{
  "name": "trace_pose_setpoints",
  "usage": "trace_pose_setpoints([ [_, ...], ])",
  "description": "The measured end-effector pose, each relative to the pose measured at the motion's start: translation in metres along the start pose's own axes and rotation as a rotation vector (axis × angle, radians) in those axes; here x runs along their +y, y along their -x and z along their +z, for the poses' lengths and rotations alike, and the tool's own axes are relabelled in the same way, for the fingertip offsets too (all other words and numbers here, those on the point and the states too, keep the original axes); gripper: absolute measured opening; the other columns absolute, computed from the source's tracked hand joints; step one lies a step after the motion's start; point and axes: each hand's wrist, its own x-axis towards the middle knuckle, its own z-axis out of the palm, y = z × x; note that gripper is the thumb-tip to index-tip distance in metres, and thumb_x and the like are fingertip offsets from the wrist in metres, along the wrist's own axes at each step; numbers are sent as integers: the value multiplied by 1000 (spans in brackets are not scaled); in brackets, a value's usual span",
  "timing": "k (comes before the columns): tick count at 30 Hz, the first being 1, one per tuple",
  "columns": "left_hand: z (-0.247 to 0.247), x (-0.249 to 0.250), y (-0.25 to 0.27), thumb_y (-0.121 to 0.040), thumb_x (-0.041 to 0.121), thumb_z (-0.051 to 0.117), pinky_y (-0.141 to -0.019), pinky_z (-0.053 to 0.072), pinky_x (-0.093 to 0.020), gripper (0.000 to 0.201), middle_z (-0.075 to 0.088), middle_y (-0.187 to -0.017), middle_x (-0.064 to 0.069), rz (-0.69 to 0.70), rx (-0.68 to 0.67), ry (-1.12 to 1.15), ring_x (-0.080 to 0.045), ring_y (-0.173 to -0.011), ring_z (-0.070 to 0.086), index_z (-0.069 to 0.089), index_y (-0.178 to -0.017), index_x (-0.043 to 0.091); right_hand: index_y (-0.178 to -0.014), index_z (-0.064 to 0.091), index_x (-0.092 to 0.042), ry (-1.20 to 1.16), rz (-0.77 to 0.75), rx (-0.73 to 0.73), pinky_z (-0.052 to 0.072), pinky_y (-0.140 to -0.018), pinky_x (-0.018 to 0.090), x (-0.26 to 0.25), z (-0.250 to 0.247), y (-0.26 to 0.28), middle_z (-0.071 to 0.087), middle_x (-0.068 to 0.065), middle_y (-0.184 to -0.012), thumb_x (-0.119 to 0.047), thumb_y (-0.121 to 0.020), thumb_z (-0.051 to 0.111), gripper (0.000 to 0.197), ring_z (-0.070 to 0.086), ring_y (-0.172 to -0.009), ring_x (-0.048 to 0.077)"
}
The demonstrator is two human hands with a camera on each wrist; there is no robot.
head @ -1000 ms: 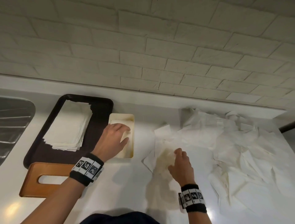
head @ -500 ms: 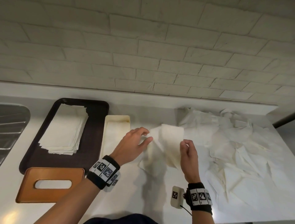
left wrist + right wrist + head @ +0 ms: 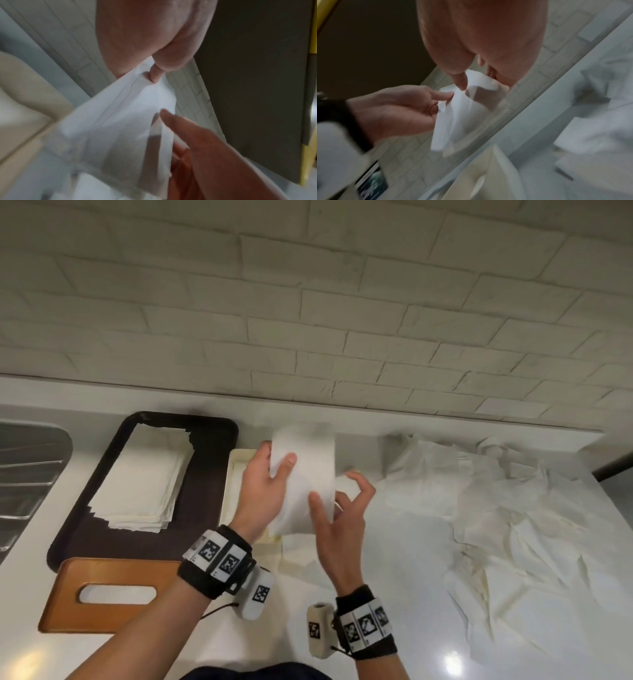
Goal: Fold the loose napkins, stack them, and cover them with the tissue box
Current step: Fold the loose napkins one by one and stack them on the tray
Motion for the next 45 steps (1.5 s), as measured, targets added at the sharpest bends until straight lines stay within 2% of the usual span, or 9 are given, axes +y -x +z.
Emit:
trace_pose_setpoints([
  [7, -59, -14, -22, -102, 31, 74, -102, 59, -45, 37, 79, -118, 2, -168, 98, 47, -15, -111, 76, 62, -135, 18, -113, 63, -27, 198, -14, -203, 36, -59, 14, 9, 52, 1, 64, -27, -82, -15, -105, 68, 15, 49, -56, 10],
  [13, -84, -37, -26, -100, 23, 75, -87, 53, -34, 63, 69, -119, 0, -133, 91, -495, -24, -112, 67, 42, -154, 16, -121, 66, -18, 377, 149, -348, 43, -67, 2, 24, 83, -10, 72, 2, -107, -16, -105, 66, 16, 64, -74, 4],
  [18, -95, -55, -24, -98, 21, 73, -113, 40, -51, 52, 56, -151, -6, 105, -115, -973, -36, -142, 45, 55, -146, 25, -139, 53, -3, 744, 176, -552, 58, -101, 36, 35, 99, -8, 59, 21, -134, -6, -108, 56, 30, 67, -115, 33],
  [26, -82, -73, -22, -89, 39, 82, -127, 23, -60, 88, 34, -167, 6, -132, -608, -1443, -34, -154, 23, 33, -161, 37, -129, 60, -16, 734, 18, -467, 60, -91, 37, 28, 70, -17, 74, 8, -110, -21, -109, 59, 21, 71, -100, 25],
  [30, -83, -72, -20, -87, 40, 84, -127, 21, -61, 81, 31, -169, 8, -79, -533, -1408, -36, -157, 19, 41, -157, 37, -116, 57, -15, 884, 86, -215, 60, -80, 40, 45, 24, -24, 73, 5, -103, -32, -109, 54, 18, 72, -93, 28],
  [34, -74, -58, -12, -90, 32, 82, -116, 42, -59, 57, 50, -160, 2, 146, -288, -1185, -37, -151, 34, 59, -143, 28, -132, 49, -11, 1119, 415, -372, 54, -91, 41, 90, -6, -9, 65, 8, -126, -57, -96, 73, 63, 68, -117, 32],
  [37, -59, -53, -5, -90, 27, 81, -102, 52, -49, 42, 65, -137, 5, 296, -187, -945, -28, -131, 54, 65, -129, 28, -106, 57, -19, 939, 437, -359, 54, -86, 40, 106, -16, -8, 67, 2, -106, -44, -96, 77, 34, 68, -101, 32],
  [40, -46, -48, 1, -96, 34, 76, -102, 45, -33, 36, 66, -129, 13, 244, -210, -759, -19, -125, 57, 63, -128, 33, -79, 47, -24, 689, 351, -335, 49, -71, 34, 107, -27, -13, 60, -4, -82, -39, -93, 81, 40, 61, -83, 26],
  [45, -37, -43, 14, -83, 68, 80, -108, 52, -37, 66, 65, -132, 22, 28, -353, -427, -3, -126, 59, 58, -136, 36, -84, 57, -16, 377, 155, -215, 51, -66, 29, 60, -47, -22, 66, -1, -74, -17, -96, 75, 21, 57, -67, 11],
])
